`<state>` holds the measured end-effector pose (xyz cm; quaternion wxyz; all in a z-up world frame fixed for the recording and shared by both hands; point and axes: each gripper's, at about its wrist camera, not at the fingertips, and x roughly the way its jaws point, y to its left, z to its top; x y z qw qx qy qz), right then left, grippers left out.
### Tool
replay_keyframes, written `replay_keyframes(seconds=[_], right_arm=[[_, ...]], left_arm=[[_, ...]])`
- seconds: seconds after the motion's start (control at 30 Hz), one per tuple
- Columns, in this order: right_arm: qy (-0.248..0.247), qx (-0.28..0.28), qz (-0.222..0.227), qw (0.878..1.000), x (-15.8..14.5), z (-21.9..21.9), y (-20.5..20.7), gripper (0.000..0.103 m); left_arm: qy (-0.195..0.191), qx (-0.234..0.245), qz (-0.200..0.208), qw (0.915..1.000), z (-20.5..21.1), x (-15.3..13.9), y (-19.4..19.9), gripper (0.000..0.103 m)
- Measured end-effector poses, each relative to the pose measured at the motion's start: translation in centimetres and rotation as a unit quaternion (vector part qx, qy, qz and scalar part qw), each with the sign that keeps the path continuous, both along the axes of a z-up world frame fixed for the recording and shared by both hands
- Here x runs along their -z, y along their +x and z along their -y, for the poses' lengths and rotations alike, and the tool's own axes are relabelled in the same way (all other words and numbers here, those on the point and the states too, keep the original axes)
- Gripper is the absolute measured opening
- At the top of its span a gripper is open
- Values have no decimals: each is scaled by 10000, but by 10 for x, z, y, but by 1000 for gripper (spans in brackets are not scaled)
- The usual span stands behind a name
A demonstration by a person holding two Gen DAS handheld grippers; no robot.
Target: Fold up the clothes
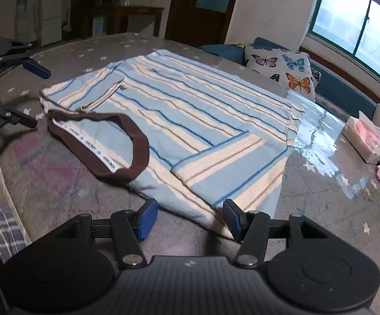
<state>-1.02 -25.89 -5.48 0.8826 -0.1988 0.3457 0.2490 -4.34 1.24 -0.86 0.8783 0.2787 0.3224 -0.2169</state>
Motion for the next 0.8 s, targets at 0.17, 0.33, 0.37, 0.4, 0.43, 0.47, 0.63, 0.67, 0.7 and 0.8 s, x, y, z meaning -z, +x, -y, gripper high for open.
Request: replay_keyframes(seconds=[0.17,0.33,0.37,0.4,0.43,0.47,0.63,0.67,0.7,0.8], right_arm=[[-127,-70,-8,9999,0,5,6,56],[-77,-187,-114,9997,1,11,17,56],[-56,-212,-163,9996,1,12,19,56],[-43,-220,-199,9996,1,13,21,54],[-48,-219,-209,9995,1,14,23,54],[-61,-230,-222,9995,0,14,25,53],[19,-238,-366,9990,0,22,30,48],[17,-256,-371,9990,0,24,29,47],[22,-276,-379,9989,0,25,29,44],[120,-241,-421,9988,0,27,30,35]], left_arm=[[-87,317,-167,9993,-1,1,14,78],[-271,485,-474,9973,1,0,26,31],[-292,479,-505,9971,1,0,27,17],[-320,443,-544,9970,2,0,29,17],[-363,388,-535,9972,1,-1,32,13],[-407,346,-525,9972,0,-2,33,11],[-565,101,-445,9974,-5,-10,44,10],[-569,85,-451,9973,-5,-9,45,10],[-580,55,-471,9972,-5,-8,46,10],[-553,14,-473,9973,-3,-4,47,11]])
